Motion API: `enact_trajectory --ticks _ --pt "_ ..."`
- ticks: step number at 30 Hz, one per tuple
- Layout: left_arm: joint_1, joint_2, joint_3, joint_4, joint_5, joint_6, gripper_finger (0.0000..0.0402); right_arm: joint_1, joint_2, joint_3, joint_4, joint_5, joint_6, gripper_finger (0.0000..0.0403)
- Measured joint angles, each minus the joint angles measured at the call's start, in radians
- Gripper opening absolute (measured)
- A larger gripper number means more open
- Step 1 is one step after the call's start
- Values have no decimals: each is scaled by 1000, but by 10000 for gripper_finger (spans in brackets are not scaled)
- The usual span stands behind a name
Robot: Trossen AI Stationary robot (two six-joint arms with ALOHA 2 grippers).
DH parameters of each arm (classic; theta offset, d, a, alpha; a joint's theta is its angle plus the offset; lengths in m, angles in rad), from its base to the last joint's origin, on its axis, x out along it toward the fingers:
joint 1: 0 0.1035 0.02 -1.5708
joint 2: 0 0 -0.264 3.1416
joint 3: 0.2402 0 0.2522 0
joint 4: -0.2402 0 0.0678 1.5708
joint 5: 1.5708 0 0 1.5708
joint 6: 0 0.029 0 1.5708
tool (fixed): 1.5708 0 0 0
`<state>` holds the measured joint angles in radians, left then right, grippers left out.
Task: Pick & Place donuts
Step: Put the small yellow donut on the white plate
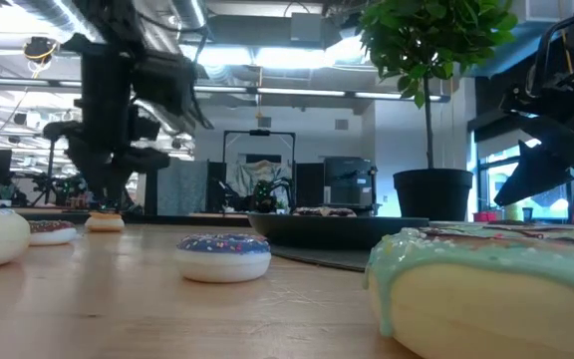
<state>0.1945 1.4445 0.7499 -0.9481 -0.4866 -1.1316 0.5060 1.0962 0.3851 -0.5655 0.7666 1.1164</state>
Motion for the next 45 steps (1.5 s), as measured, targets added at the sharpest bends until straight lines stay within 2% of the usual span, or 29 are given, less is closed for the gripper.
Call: enact_trajectory --ticks 11,15,25,29,33,36,39,45 --pt "19 0 -85 155 50 24 117 0 0 0 0 0 0 122" --pt "19 0 -87 159 56 21 108 0 0 0 0 0 0 122" --pt "18 0 -87 160 60 55 42 0 0 0 0 0 -8 122" --pt "10 0 -83 158 60 149 10 0 0 17 -5 1 -60 122" --pt "-19 -21 -49 160 59 202 8 0 0 69 9 24 -167 122" --pt "-53 -38 -14 193 19 222 8 0 0 106 122 28 -306 122" --pt "-97 -49 14 303 -24 290 7 0 0 117 341 29 -484 122" --pt "-192 -46 25 717 -99 549 10 0 17 117 772 3 -862 122"
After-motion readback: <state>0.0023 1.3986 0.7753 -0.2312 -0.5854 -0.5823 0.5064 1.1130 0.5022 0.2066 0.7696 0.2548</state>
